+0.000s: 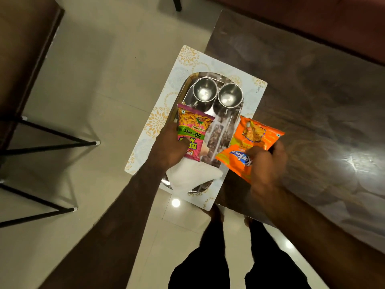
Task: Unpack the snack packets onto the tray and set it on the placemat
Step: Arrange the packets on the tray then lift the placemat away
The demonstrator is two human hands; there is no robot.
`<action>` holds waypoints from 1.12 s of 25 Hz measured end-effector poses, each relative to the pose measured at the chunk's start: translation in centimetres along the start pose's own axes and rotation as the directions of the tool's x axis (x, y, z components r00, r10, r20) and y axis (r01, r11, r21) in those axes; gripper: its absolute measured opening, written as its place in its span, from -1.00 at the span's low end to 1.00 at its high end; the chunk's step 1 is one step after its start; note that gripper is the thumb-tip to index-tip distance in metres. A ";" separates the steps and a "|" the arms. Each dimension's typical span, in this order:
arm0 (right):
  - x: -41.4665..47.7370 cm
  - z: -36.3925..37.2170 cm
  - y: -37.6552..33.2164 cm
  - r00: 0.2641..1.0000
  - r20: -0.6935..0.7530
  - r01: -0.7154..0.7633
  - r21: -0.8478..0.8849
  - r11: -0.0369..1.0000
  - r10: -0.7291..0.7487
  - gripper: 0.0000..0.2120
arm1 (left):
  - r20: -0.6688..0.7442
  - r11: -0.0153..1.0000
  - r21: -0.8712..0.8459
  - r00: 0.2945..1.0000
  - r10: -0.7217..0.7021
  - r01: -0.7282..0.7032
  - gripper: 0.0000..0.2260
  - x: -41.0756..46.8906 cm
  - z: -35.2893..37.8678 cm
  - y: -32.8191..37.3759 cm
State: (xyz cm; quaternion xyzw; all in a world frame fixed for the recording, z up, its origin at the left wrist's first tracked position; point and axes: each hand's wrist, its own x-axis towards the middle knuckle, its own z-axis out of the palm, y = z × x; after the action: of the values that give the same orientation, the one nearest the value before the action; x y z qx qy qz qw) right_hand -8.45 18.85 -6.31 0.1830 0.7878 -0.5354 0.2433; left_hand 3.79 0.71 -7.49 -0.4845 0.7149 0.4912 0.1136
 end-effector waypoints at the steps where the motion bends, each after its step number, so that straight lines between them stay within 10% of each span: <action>1: -0.5 0.3 0.0 0.999 0.043 -0.013 0.009 1.000 0.013 -0.73 | 0.003 1.000 0.013 1.000 0.001 -0.001 -0.81 0.0 -0.1 0.0; 8: 0.8 4.4 0.7 0.948 0.249 -0.167 -0.151 0.974 0.201 -0.75 | -0.044 0.993 0.112 0.999 -0.014 0.019 -0.57 0.4 -0.7 -0.8; 15: 1.4 5.0 1.5 0.954 0.289 0.047 -0.398 0.916 0.076 -0.41 | -0.202 0.988 0.139 0.979 -0.032 0.061 -0.52 0.8 -1.7 -1.3; 28: 4.5 5.3 2.2 0.884 0.343 -0.334 -0.016 0.943 0.318 -0.82 | 0.018 0.910 -0.365 0.979 -0.205 0.197 -0.56 3.8 -1.5 -2.1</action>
State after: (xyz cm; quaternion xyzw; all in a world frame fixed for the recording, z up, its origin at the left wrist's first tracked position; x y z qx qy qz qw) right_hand -9.90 14.81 -12.17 0.2228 0.6799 -0.5275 0.4582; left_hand 4.03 -2.82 -10.44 -0.5732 0.5587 0.5959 0.0643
